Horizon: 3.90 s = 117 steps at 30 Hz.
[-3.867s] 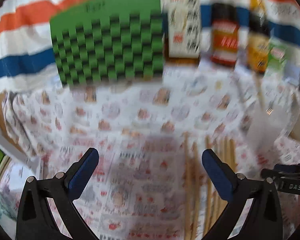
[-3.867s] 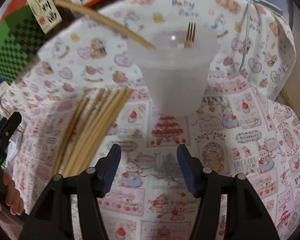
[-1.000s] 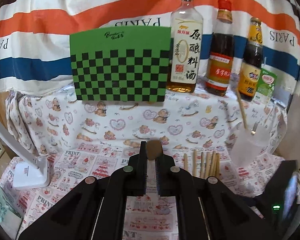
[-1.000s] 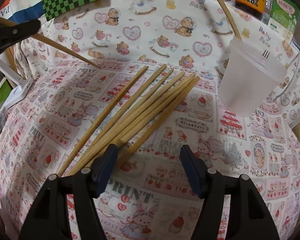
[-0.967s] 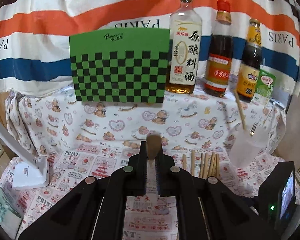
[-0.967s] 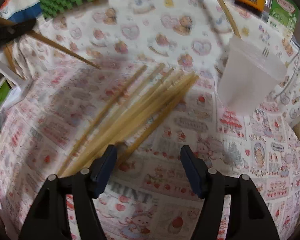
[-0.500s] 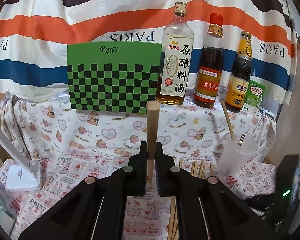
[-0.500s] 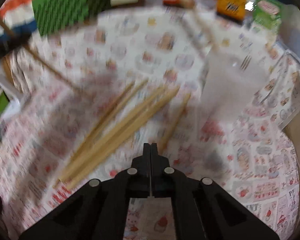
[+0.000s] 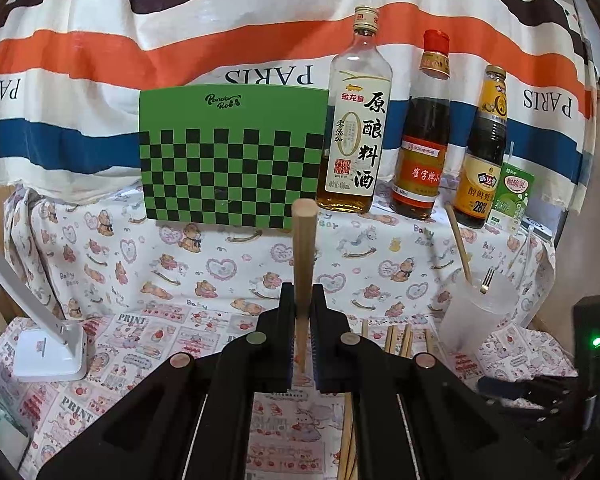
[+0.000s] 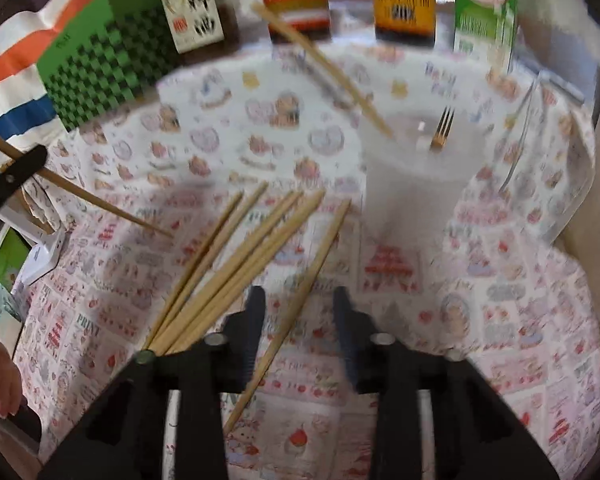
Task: Organize utensils
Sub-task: 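Hold the chopstick upright with the left gripper while the right gripper grasps another chopstick, then carry both chopsticks over the translucent cup while opening both grippers to drop them in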
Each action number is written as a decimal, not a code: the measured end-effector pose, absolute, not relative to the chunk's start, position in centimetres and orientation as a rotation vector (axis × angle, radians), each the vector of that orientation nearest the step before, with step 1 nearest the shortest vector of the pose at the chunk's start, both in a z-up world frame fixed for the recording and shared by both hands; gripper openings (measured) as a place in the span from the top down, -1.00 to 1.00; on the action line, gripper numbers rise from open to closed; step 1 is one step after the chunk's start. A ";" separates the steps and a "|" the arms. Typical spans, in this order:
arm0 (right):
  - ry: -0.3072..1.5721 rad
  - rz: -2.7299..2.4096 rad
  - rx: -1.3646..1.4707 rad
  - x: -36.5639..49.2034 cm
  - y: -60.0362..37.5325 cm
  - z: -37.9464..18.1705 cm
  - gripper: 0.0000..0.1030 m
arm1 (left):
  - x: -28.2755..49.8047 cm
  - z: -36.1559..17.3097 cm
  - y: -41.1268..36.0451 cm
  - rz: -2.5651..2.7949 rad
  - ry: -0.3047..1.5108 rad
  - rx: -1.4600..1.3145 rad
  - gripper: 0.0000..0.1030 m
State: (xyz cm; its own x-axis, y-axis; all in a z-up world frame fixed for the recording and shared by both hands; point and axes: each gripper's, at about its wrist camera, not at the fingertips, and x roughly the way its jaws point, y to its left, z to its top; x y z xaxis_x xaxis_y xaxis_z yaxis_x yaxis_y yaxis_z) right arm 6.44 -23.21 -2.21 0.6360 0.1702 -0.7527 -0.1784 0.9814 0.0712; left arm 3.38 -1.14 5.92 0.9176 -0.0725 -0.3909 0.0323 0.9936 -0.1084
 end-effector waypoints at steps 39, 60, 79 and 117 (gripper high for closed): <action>0.285 0.252 0.121 0.1 -25.9 5.9 0.89 | 2.6 6.1 -3.5 -0.072 0.348 0.020 0.88; 0.354 0.312 0.106 1.3 -24.8 4.4 0.87 | 4.7 4.6 -2.1 -0.136 0.454 -0.085 0.87; 0.085 0.152 0.328 2.1 -34.3 13.6 0.89 | 1.3 13.4 -10.9 -0.418 0.198 0.008 0.89; 0.629 0.115 0.441 11.6 -36.2 3.7 -0.15 | 8.4 7.9 -15.1 -0.397 0.351 0.035 -0.05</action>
